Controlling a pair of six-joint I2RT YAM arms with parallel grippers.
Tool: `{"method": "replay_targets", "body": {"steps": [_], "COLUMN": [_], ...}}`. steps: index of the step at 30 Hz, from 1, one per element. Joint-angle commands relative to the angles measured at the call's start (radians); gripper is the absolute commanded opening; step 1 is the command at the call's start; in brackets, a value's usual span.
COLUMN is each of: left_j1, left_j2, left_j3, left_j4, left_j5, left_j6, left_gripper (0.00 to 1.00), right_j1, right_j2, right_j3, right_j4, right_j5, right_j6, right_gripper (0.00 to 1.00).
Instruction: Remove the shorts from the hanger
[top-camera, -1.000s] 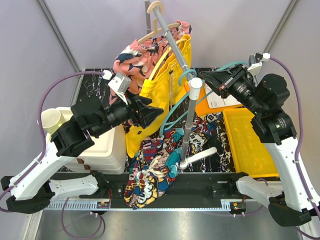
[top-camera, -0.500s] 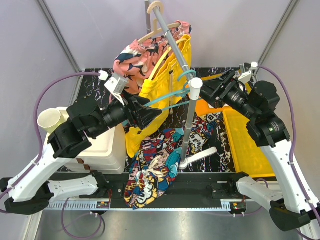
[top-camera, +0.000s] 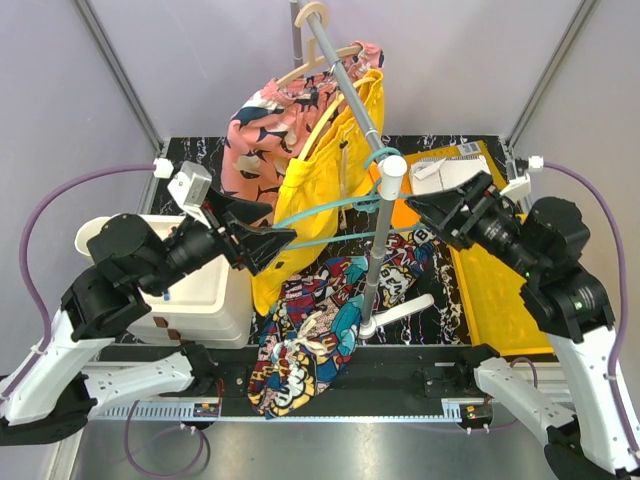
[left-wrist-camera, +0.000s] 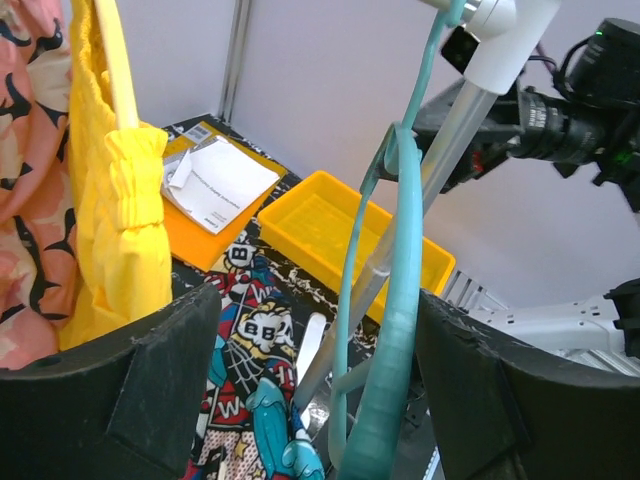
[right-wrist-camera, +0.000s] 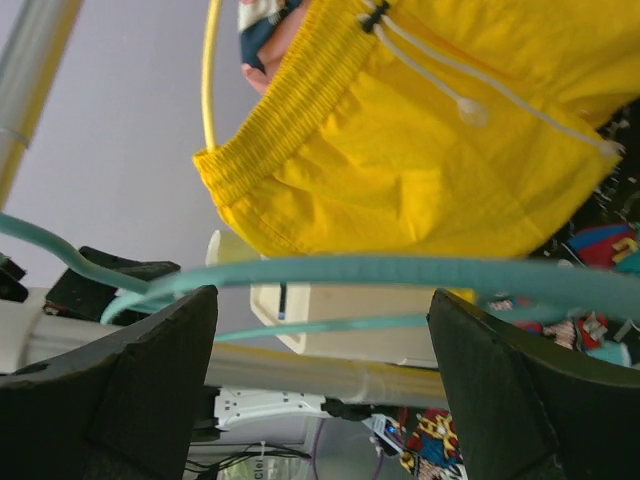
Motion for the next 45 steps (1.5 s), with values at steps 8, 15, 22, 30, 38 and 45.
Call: {"method": "replay_targets", "body": {"steps": [8, 15, 22, 30, 38, 45], "left_j1": [-0.002, -0.002, -0.002, -0.002, -0.002, -0.002], "left_j2": [-0.094, -0.143, -0.135, -0.131, -0.117, -0.105], "left_j3": [-0.005, -0.032, -0.003, 0.012, -0.002, -0.046], "left_j4": [-0.062, -0.077, -0.141, -0.219, -0.246, -0.243], "left_j5": [-0.063, -0.091, -0.091, -0.138, -0.223, -0.322], "left_j6": [0.065, 0.036, 0.019, 0.002, 0.011, -0.015], "left_gripper": [0.83, 0.84, 0.84, 0.84, 0.84, 0.84], "right_j1": [-0.002, -0.003, -0.003, -0.003, -0.002, 0.004], "right_j2": [-0.155, -0.221, -0.184, 0.067, 0.322, 0.477], "right_j3": [-0.06, -0.254, -0.472, -0.701, -0.739, -0.782], "right_j4": [-0.308, -0.313, -0.141, 0.23, 0.381, 0.454], "right_j5": [0.146, 0.228, 0.273, 0.206, 0.161, 0.123], "right_j6": [-0.035, 0.017, 0.072, 0.109, 0.132, 0.133], "right_gripper": [0.93, 0.93, 0.93, 0.93, 0.95, 0.98]}}
